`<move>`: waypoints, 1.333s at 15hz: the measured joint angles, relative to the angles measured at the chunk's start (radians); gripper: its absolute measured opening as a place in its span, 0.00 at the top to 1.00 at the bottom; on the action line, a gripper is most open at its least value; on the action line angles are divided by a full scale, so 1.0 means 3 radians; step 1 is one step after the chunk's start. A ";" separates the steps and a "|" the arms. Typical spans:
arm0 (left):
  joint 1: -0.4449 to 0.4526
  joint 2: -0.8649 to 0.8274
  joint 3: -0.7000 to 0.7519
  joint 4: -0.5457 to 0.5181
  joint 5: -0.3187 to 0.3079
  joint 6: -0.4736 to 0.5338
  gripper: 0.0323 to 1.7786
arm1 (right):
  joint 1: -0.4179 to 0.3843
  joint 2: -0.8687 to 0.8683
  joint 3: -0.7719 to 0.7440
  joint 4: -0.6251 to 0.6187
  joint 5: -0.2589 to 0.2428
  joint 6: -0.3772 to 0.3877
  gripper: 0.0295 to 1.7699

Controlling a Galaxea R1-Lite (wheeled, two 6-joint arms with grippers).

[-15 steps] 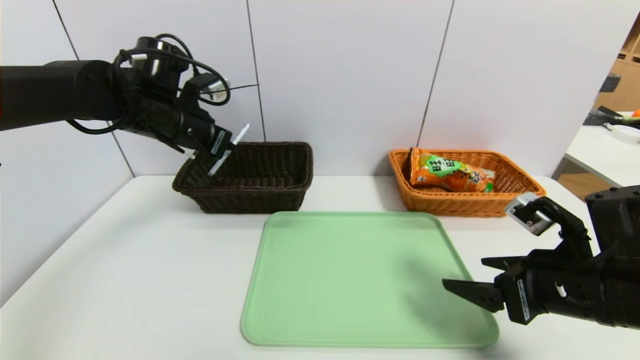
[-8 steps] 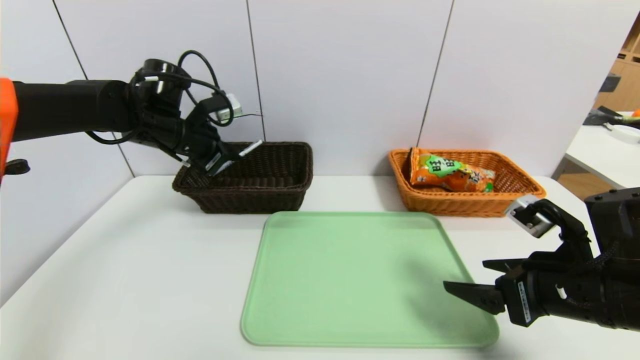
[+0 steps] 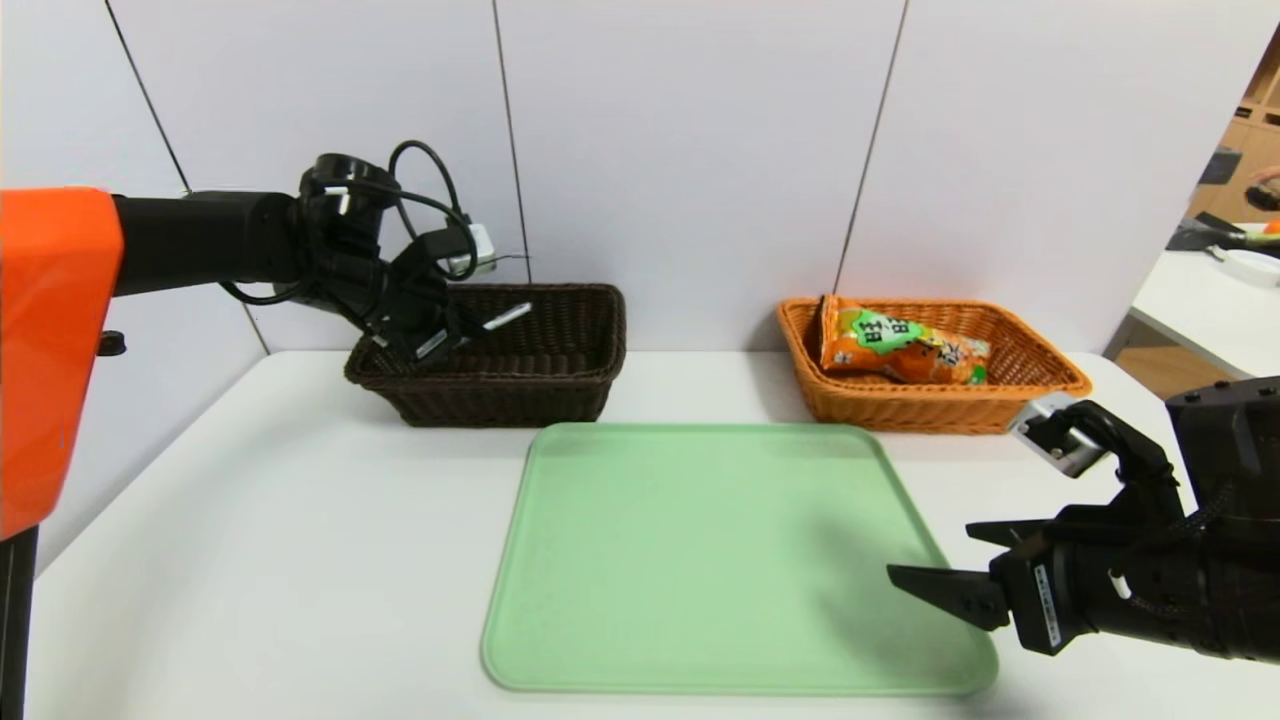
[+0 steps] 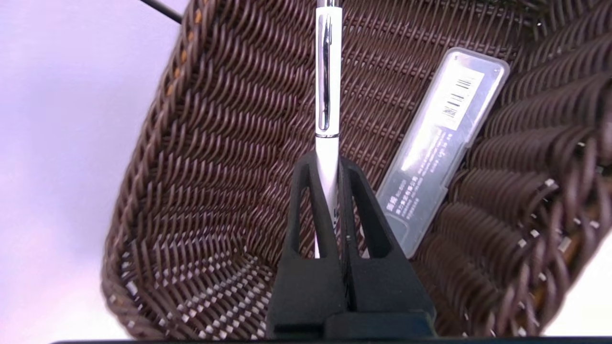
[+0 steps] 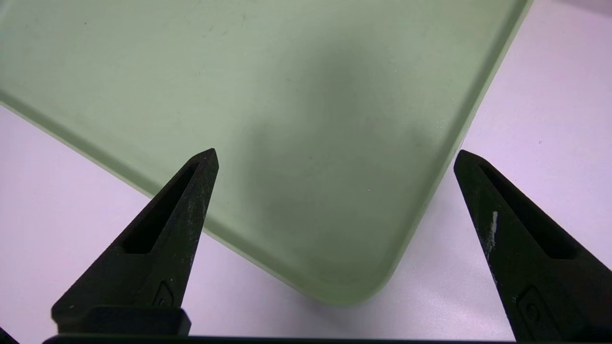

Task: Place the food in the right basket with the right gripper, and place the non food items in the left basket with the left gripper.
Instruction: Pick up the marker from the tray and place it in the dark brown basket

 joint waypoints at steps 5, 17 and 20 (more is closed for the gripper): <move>-0.0001 0.0109 -0.0053 0.0000 -0.0066 -0.0016 0.98 | 0.0000 0.0047 -0.0013 -0.0026 0.0001 0.0000 0.04; -0.0009 0.0117 -0.0159 0.0008 -0.0087 -0.0319 0.43 | 0.0000 0.0087 -0.0024 -0.0032 0.0001 0.0005 0.04; -0.0016 -0.0013 -0.0165 -0.0006 -0.0089 -0.0979 0.31 | 0.0000 0.0051 -0.0030 -0.0030 -0.0010 0.0004 0.04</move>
